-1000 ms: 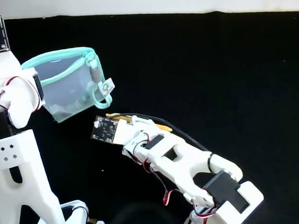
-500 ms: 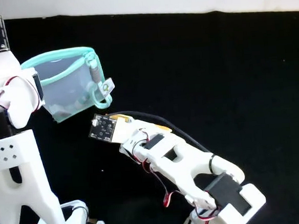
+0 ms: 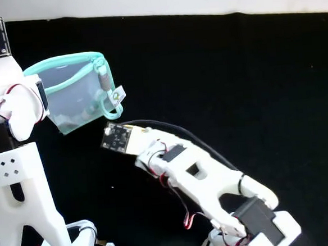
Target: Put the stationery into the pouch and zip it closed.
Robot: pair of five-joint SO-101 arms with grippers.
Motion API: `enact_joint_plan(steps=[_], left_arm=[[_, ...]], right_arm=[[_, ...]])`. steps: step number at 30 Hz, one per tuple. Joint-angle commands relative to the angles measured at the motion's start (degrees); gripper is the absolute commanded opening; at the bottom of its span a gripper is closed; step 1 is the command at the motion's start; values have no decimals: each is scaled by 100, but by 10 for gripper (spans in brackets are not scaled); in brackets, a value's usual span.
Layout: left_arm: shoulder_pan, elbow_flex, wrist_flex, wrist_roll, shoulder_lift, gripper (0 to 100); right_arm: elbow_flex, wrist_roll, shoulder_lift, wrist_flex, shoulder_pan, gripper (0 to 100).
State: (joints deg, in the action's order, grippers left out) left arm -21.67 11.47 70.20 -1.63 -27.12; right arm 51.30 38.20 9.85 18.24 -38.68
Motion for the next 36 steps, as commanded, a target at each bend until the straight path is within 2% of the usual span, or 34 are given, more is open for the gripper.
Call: enact_joint_plan(steps=[1, 10, 18, 27, 36], left_arm=[[-22, 57, 176, -53, 251, 8], [-13, 57, 176, -53, 251, 8], [-13, 57, 176, -53, 251, 8], [-13, 57, 176, -53, 251, 8], [-13, 154, 158, -44, 251, 9]], right_arm=[[-303, -413, 470, 198, 286, 8], [-312, -580, 611, 180, 268, 13], [-382, -571, 347, -110, 295, 211], [-1209, -554, -734, -136, 295, 212], [-1402, -545, -1279, -154, 286, 217]])
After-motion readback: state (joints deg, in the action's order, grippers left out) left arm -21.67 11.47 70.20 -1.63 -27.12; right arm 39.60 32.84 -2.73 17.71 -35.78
